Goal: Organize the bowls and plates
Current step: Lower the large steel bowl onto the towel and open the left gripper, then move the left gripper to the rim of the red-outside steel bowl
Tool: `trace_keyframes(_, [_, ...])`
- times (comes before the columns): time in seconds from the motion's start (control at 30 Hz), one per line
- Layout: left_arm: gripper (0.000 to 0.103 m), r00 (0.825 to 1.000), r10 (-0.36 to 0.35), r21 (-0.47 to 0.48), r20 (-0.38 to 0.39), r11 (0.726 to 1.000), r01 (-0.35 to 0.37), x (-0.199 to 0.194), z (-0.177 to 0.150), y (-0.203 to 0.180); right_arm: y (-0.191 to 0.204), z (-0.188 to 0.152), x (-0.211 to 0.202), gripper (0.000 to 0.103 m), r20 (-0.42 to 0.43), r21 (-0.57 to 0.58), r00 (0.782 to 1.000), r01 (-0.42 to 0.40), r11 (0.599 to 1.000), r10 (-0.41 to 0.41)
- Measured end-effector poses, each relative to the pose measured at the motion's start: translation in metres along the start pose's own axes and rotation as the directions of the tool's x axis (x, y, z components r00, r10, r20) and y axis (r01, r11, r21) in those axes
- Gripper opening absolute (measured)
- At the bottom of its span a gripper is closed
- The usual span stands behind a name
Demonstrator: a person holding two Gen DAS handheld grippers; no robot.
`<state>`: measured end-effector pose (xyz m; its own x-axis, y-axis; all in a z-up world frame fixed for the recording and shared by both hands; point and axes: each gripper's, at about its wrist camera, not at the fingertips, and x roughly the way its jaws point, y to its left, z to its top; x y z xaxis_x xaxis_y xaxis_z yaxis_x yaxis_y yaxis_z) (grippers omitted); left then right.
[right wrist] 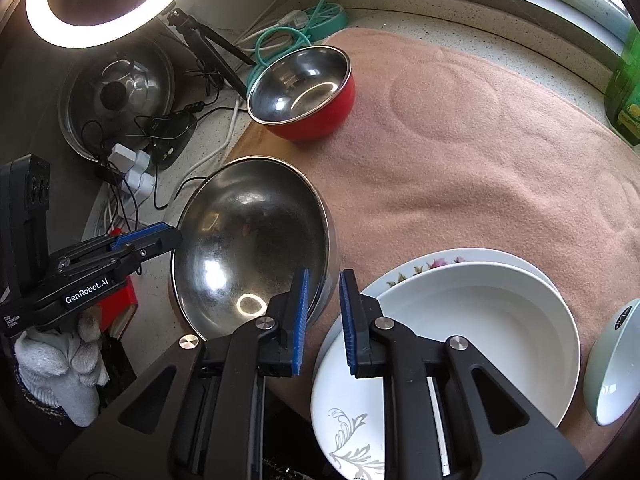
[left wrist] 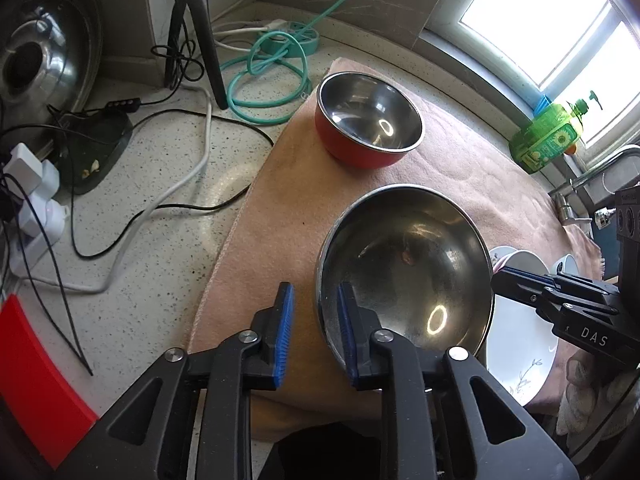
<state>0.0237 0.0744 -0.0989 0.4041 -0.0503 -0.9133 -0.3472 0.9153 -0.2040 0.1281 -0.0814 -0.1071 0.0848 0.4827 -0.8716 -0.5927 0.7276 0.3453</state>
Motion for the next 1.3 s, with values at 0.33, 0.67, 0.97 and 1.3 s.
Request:
trace_keyframes(0.33, [0.071, 0.991, 0.067, 0.066, 0.113, 0.995, -0.075, -0.023, 0.016, -0.015, 0.006, 0.018, -0.034, 0.082, 0.151, -0.052, 0.984, 0.102, 0.993, -0.093])
trace_keyframes(0.67, [0.071, 0.990, 0.062, 0.097, 0.128, 0.992, -0.074, -0.021, 0.032, -0.025, 0.003, 0.034, -0.043, 0.082, 0.194, -0.021, 0.973, 0.133, 0.991, -0.126])
trace_keyframes(0.97, [0.072, 0.992, 0.060, 0.110, 0.107, 0.991, -0.071, -0.006, 0.056, -0.026, 0.003, 0.050, -0.041, 0.082, 0.210, -0.009, 0.962, 0.177, 0.984, -0.171])
trace_keyframes(1.3, [0.071, 0.996, 0.015, 0.109, 0.093, 0.994, -0.025, 0.012, 0.084, -0.023, -0.004, 0.073, -0.030, 0.082, 0.211, 0.019, 0.957, 0.200, 0.980, -0.199])
